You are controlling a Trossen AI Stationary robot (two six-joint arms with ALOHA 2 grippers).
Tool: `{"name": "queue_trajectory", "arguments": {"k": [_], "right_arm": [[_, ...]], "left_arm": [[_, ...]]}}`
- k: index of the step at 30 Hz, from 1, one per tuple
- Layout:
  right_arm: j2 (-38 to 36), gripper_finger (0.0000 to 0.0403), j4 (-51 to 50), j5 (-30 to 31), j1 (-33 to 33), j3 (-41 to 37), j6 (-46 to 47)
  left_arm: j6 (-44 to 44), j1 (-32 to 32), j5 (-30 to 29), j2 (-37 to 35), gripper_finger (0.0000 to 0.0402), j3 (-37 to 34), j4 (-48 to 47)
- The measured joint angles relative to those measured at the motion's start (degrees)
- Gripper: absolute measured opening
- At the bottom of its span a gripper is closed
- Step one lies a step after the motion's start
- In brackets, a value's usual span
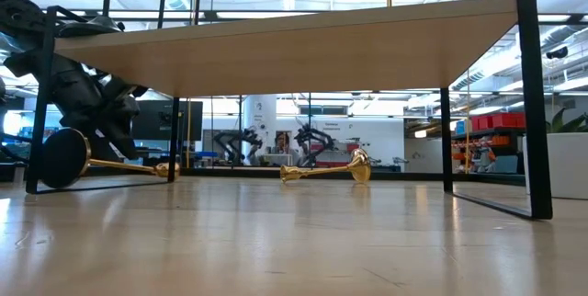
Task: Pick & Place candle stick holders
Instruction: Put the left gold candle holder on the shelf aligned with the other gold candle holder
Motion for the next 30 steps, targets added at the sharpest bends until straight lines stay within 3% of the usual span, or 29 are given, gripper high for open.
{"name": "queue_trajectory", "arguments": {"k": [9, 16, 23, 26, 30], "right_arm": [[0.00, 0.0049, -0.01, 0.02, 0.00, 0.00, 0.00], [0.00, 0.0049, 0.01, 0.02, 0.00, 0.00, 0.00], [0.00, 0.0049, 0.01, 0.03, 0.01, 0.00, 0.00], [0.00, 0.0049, 0.02, 0.04, 0.00, 0.00, 0.00], [0.00, 0.0049, 0.01, 0.04, 0.02, 0.00, -0.07]], "left_arm": [[-1.36, -1.29, -0.52, 0.04, 0.0128, 0.00, 0.05], [-5.66, -4.75, -4.36, 0.07, 0.0128, -1.87, 0.78], [-7.55, -6.22, -4.47, 0.00, 0.0127, -4.75, 7.36], [-7.30, -6.21, -4.60, 0.00, 0.0111, -4.79, 7.35], [-7.27, -6.21, -5.49, 0.00, 0.0062, -4.81, 7.30]]}}
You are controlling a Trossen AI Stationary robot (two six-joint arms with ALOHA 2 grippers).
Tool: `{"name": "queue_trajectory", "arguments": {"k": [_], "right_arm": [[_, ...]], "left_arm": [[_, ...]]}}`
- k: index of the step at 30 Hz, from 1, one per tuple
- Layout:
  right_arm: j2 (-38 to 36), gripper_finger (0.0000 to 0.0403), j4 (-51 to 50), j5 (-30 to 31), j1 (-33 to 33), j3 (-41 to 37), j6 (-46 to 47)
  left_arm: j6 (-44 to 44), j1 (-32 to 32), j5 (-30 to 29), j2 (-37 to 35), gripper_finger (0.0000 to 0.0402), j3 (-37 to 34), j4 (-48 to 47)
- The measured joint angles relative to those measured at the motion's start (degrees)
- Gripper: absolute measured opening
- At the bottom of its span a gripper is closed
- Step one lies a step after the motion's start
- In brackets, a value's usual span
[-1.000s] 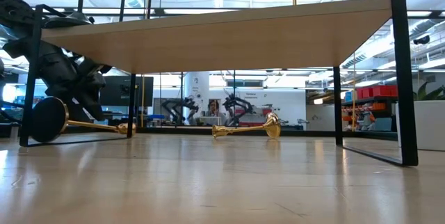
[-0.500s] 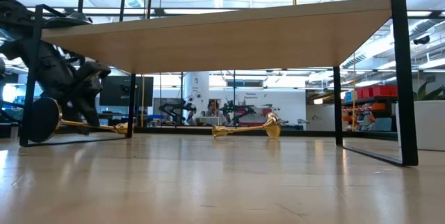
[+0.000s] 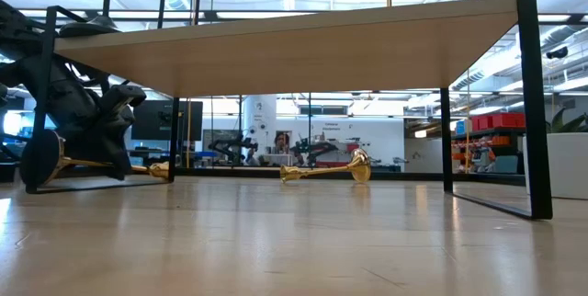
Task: Pick & Place candle stick holders
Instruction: Put the left gold candle holder on the shelf aligned with the other gold candle holder
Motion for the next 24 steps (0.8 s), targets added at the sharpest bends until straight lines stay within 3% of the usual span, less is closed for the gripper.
{"name": "queue_trajectory", "arguments": {"k": [4, 17, 24], "right_arm": [[0.00, 0.0049, 0.00, -0.02, -0.02, 0.00, 0.00], [0.00, 0.0049, 0.00, -0.08, -0.02, 0.00, 0.02], [0.00, 0.0049, 0.07, -0.20, 0.00, 0.00, 0.04]], "left_arm": [[0.49, 0.00, 0.22, 0.00, 0.0014, 0.00, -0.08], [4.60, 0.00, -0.79, 0.00, 0.0013, 2.33, -3.29], [8.34, 0.11, -3.28, -0.11, 0.0013, 9.63, -15.71]]}}
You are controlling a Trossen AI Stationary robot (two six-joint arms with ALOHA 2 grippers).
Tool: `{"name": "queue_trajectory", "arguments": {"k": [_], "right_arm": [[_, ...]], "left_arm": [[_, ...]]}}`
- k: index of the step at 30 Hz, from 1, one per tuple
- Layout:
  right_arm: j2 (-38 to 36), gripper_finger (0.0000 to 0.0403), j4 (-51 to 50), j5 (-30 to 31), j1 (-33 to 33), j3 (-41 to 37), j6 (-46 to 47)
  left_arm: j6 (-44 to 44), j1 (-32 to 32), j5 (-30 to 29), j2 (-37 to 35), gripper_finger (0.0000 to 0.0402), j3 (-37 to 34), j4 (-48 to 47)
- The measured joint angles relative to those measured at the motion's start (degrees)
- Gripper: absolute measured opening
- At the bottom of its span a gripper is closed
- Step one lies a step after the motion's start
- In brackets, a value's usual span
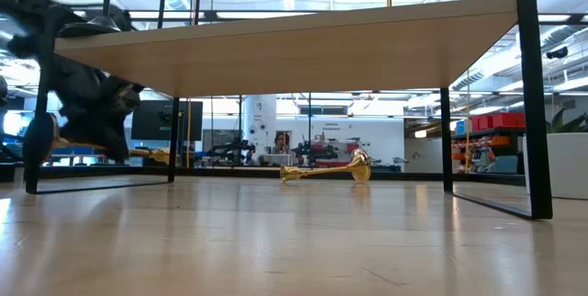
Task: Pick & Place candle stick holders
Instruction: Put the left gold candle holder on the shelf aligned with the other gold candle holder
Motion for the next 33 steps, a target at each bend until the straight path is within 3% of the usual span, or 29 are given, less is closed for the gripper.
{"name": "queue_trajectory", "arguments": {"k": [8, 16, 25, 33], "right_arm": [[0.00, 0.0049, 0.04, -0.90, 0.01, 0.00, 0.02], [0.00, 0.0049, 0.28, -0.93, 0.00, 0.00, 0.02], [0.00, 0.0049, 1.26, -0.91, 0.01, 0.00, -0.01], [0.00, 0.0049, 9.83, -1.76, 0.01, 0.00, -9.42]], "left_arm": [[5.36, 0.02, -10.38, -1.79, 0.0013, 14.93, -23.67], [8.31, 0.02, -19.47, -10.53, 0.0013, 34.02, -36.83], [16.17, 0.00, -20.31, -17.52, 0.0013, 48.96, -35.63], [26.26, 0.00, -7.65, -18.78, 0.0013, 52.42, -20.84]]}}
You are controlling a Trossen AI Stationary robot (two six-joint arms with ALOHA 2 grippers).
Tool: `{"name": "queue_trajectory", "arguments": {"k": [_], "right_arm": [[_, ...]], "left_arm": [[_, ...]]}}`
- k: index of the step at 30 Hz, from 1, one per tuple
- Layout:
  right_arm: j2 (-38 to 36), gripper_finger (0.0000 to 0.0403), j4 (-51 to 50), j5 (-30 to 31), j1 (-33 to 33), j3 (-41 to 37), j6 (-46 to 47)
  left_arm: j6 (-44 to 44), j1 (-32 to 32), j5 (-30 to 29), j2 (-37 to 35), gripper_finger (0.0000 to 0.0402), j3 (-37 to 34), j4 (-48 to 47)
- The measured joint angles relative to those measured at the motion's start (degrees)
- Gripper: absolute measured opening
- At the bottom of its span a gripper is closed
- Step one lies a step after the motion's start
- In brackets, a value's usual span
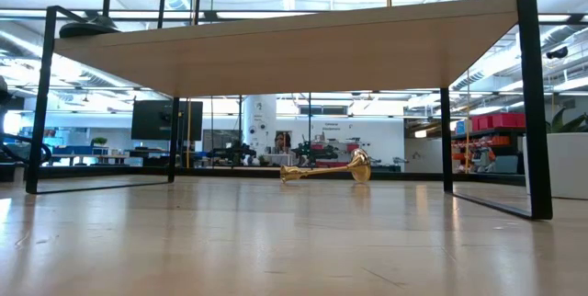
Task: Pick & Place candle stick holders
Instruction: Put the left gold candle holder on the shelf aligned with the other gold candle holder
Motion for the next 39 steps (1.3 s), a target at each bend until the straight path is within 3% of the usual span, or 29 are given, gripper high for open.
{"name": "queue_trajectory", "arguments": {"k": [12, 26, 31, 34, 39], "right_arm": [[-0.02, 0.0049, 17.37, 0.05, -1.07, 0.00, -15.73], [-0.02, 0.0049, 34.50, -3.54, -4.13, 0.00, -35.47], [-0.45, 0.0049, 38.47, 0.28, -6.44, 0.00, -38.76], [-1.83, 0.0049, 40.83, 0.03, -8.04, 0.00, -40.15], [-4.05, 0.0049, 46.70, -6.03, -10.37, 0.00, -44.33]], "left_arm": [[3.04, -0.02, 15.64, 3.78, 0.0013, 0.00, 22.05], [5.08, -2.80, 26.70, 18.61, 0.0013, -0.07, 37.99], [9.49, -10.36, 24.06, 21.80, 0.0013, -0.07, 38.82], [13.70, -17.32, 18.45, 23.53, 0.0013, -0.07, 38.80], [20.09, -29.23, 5.99, 26.59, 0.0013, -0.07, 38.76]]}}
